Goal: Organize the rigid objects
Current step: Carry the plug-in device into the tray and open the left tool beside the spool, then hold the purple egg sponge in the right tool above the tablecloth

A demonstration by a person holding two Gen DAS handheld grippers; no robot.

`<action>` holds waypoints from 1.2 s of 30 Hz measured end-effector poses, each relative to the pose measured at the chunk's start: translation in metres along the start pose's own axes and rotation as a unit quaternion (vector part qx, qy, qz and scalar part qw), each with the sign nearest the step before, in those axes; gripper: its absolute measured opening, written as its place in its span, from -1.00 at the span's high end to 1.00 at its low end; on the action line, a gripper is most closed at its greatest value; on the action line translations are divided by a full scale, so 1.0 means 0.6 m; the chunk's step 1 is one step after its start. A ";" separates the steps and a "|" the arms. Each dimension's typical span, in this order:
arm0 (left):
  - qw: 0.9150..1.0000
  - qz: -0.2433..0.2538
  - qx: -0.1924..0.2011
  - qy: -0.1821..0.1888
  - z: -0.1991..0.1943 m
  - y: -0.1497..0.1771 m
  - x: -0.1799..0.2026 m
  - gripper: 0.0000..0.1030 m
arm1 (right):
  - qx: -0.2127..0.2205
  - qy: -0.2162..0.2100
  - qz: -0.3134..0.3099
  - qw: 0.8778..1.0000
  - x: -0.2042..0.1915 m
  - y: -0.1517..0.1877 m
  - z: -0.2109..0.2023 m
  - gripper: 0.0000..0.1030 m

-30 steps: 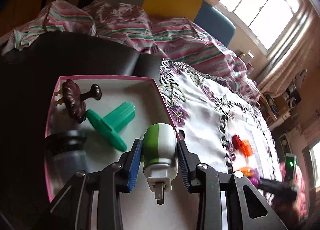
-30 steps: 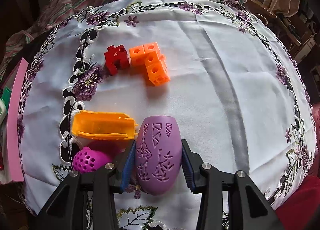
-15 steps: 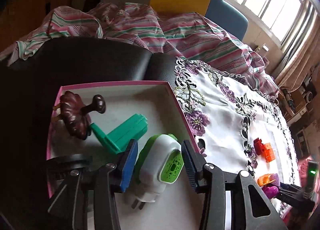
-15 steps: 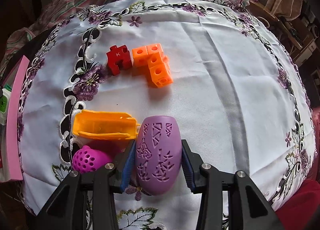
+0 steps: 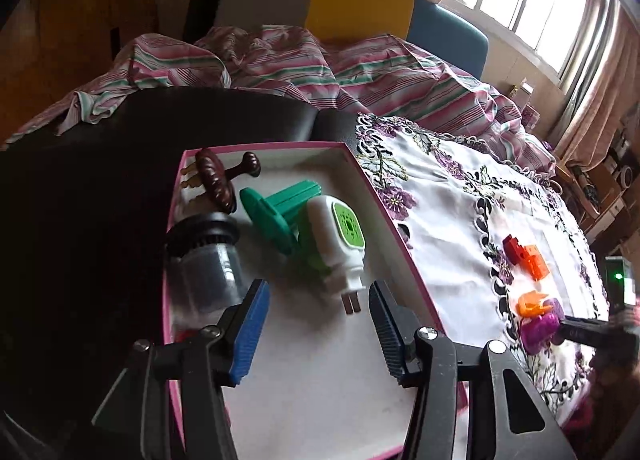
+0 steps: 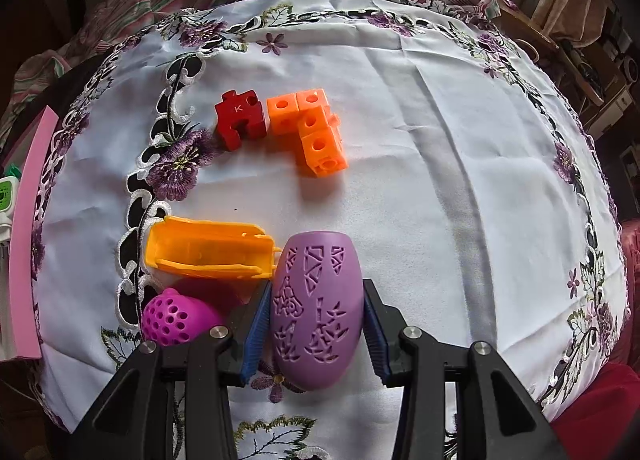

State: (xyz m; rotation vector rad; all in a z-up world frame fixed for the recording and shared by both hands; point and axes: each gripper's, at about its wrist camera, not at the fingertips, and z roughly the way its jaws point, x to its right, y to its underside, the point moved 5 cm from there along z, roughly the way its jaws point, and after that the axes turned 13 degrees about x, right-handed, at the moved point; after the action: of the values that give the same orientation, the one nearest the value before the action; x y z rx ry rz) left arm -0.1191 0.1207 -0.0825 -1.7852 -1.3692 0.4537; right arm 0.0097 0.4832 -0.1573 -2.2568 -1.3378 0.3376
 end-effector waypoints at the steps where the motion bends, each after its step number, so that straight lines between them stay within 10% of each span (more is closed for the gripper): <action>1: 1.000 0.005 0.001 -0.002 -0.007 0.005 0.001 -0.04 | 0.000 0.000 0.000 1.000 -0.003 0.000 0.000 0.16; 36: 0.999 0.002 -0.010 -0.031 -0.081 0.063 -0.026 -0.09 | 0.011 0.006 -0.005 1.000 -0.002 -0.008 -0.003 0.16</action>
State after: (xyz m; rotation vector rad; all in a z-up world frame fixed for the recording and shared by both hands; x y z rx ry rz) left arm -0.0666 0.0849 -0.0856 -1.8033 -1.4183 0.5037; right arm 0.0066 0.4838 -0.1532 -2.2297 -1.3338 0.3325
